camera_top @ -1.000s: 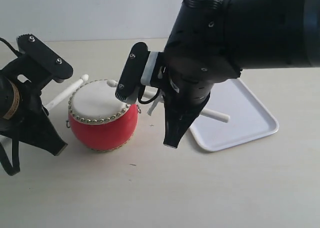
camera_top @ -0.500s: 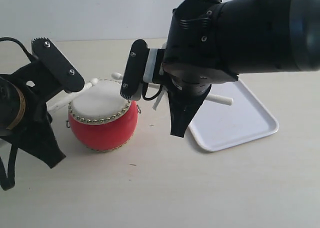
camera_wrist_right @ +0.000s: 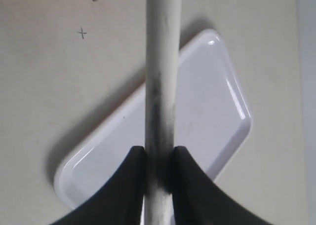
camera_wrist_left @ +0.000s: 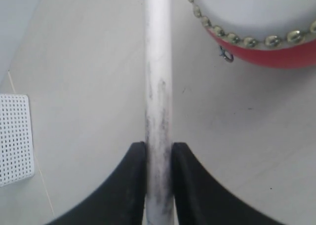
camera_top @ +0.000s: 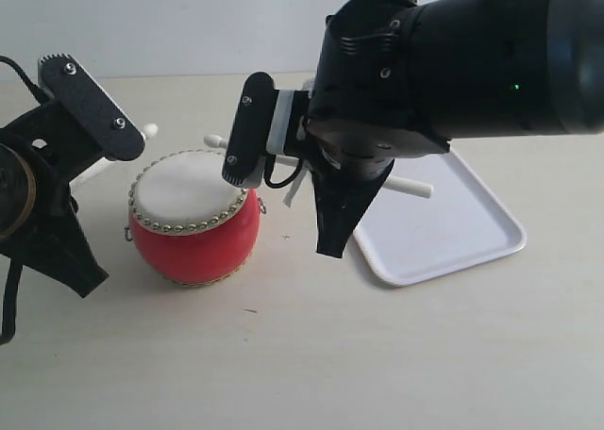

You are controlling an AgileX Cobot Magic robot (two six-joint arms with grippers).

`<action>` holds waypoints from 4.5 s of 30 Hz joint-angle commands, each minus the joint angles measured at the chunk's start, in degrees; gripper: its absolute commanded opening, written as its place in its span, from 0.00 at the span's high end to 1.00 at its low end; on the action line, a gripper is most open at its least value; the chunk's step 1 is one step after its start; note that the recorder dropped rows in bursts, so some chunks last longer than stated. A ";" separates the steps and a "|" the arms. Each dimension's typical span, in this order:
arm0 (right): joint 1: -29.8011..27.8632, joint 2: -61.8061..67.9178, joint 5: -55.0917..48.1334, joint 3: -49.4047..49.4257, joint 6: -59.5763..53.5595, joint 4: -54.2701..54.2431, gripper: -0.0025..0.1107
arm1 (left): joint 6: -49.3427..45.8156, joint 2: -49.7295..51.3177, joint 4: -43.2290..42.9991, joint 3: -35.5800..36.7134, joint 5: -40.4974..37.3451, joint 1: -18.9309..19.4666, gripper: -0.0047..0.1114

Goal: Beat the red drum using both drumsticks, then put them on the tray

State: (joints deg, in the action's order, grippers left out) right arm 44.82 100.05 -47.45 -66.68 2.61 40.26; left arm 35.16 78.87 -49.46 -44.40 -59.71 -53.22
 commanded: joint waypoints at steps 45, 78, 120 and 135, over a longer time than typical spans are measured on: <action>0.20 -8.95 -2.03 -3.65 7.06 -0.90 0.98 | -5.22 12.19 9.32 0.24 -1.26 -2.65 0.96; 0.20 -6.97 -7.71 -9.19 7.09 -8.41 0.98 | -4.18 12.62 3.18 1.13 2.70 -2.66 0.96; -1.84 -12.97 -11.70 -9.05 23.07 2.67 0.98 | 4.15 -4.88 10.40 -3.08 81.05 7.15 0.96; -14.64 -8.42 -5.12 -3.92 22.85 -4.18 0.98 | 7.81 19.59 17.98 -13.18 86.04 8.11 0.96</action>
State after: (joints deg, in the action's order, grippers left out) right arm 31.77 89.79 -55.83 -71.67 25.55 36.81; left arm 39.81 94.10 -33.77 -55.37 26.55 -45.23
